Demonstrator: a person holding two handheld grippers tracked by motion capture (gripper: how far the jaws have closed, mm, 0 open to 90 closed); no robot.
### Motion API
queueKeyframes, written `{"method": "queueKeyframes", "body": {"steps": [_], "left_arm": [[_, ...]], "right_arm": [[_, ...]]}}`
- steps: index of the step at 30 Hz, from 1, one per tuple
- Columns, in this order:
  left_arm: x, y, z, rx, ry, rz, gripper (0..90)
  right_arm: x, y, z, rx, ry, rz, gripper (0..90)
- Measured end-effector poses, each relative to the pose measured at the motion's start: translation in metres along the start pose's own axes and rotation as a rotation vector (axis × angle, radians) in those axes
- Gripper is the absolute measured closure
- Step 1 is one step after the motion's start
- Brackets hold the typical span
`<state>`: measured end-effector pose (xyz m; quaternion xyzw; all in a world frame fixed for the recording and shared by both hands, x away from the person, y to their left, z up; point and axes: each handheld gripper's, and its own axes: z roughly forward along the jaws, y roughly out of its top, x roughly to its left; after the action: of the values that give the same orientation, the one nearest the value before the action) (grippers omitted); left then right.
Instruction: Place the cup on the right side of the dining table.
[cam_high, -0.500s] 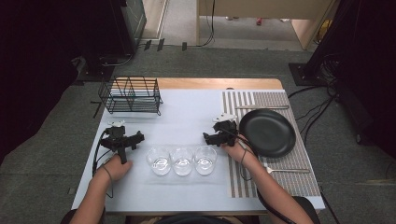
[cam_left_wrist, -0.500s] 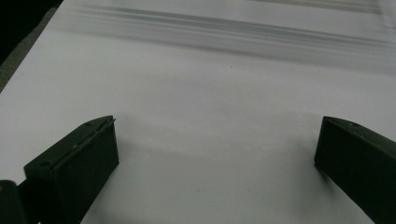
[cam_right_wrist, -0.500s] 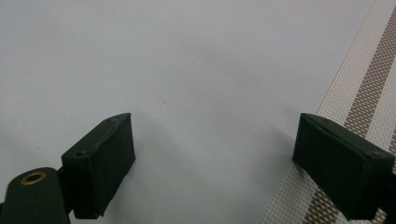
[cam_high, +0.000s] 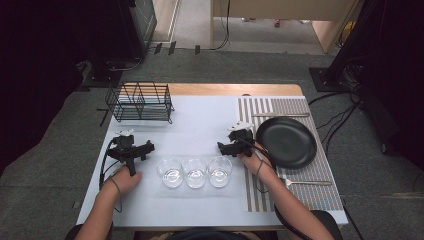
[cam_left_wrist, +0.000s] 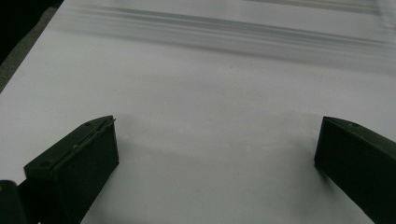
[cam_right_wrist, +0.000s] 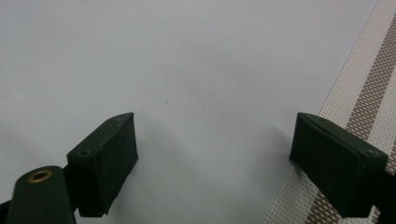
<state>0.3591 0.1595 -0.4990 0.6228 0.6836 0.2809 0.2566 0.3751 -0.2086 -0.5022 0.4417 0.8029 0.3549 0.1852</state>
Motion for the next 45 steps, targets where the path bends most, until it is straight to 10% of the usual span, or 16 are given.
{"method": "queueKeyframes", "body": {"steps": [45], "left_arm": [[0.000, 0.000, 0.000, 0.002, 0.001, 0.001, 0.0]], "right_arm": [[0.001, 0.011, 0.002, 0.080, -0.010, 0.019, 13.9]]}}
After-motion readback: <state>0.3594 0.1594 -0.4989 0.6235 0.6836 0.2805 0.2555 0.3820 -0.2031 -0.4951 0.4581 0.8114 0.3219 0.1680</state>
